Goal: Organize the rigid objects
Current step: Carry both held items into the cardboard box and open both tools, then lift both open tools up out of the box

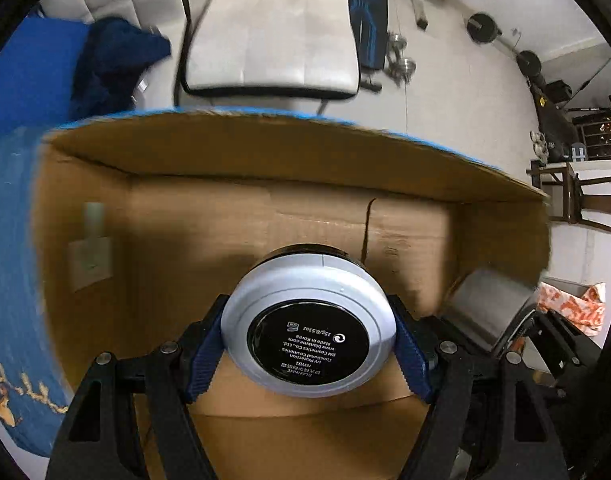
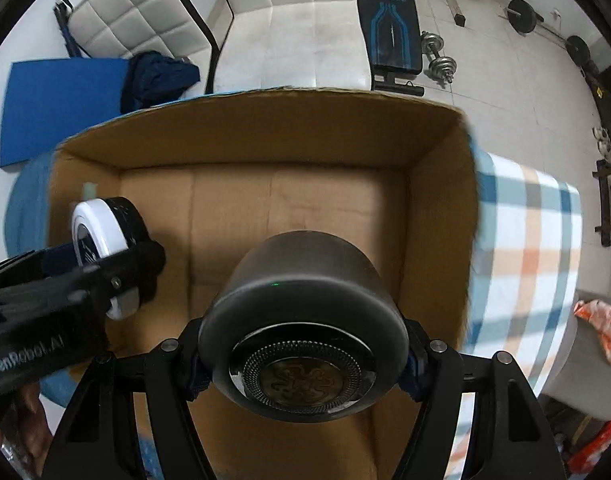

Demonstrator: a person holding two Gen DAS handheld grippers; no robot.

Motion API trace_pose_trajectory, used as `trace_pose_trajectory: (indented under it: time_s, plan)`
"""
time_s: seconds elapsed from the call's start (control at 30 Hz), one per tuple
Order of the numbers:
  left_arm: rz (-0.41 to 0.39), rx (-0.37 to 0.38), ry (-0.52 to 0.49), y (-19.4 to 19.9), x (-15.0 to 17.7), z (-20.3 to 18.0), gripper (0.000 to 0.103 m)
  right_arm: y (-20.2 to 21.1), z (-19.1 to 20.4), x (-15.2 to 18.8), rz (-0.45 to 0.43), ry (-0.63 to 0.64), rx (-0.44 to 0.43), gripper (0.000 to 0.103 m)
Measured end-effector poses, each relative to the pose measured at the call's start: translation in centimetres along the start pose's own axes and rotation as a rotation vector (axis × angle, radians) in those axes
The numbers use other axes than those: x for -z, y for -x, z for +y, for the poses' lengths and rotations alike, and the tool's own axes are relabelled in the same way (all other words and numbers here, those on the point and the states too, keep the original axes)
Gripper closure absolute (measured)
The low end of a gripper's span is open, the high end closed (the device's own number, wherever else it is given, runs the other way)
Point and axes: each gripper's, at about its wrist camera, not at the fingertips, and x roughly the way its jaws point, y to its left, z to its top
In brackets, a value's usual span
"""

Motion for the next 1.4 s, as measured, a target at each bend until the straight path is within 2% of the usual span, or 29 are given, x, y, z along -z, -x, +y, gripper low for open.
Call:
trace_pose_trajectory:
  time_s: [0.23, 0.4, 0.63, 0.83, 0.93, 0.97, 1.03, 1.13, 1.3, 1.4]
  plan:
    - [0.072, 0.007, 0.024, -3.5, -2.0, 0.8, 0.030, -4.4, 1.5, -3.1, 0.063, 0.063, 0.052, 0.030]
    - [0.124, 0.014, 0.028, -5.1, -2.7, 0.2, 0.030, -5.8, 2.0, -4.0, 0.088, 0.074, 0.069, 0.030]
    - [0.137, -0.038, -0.010, -4.6, -2.1, -0.9, 0.028, -6.6, 2.3, -5.0, 0.120, 0.086, 0.091, 0.028]
    - [0.130, -0.006, 0.012, -2.5, -0.8, -1.0, 0.028, -5.7, 2.3, -4.8, 0.121, 0.081, 0.087, 0.025]
    - [0.103, -0.014, 0.009, -0.5, 0.6, -1.2, 0.025, -4.5, 2.2, -4.2, 0.117, 0.079, 0.086, 0.024]
    - [0.089, -0.015, 0.011, 0.1, 1.1, -1.1, 0.020, -4.2, 2.2, -3.8, 0.114, 0.079, 0.089, 0.022]
    - [0.054, -0.021, 0.026, 1.6, 1.5, -0.8, 0.018, -2.8, 2.4, -2.8, 0.095, 0.082, 0.099, 0.017]
    - [-0.010, -0.057, 0.017, 3.9, 3.2, -0.7, 0.003, -1.4, 2.5, -1.3, 0.068, 0.077, 0.102, 0.013]
    - [-0.107, -0.074, -0.003, 6.4, 6.6, -0.9, 0.003, 1.1, 2.4, 2.3, 0.006, 0.028, 0.057, 0.007]
    - [-0.154, -0.076, 0.001, 7.4, 8.3, -0.8, 0.003, 2.5, 2.6, 4.5, -0.048, 0.005, 0.078, 0.007]
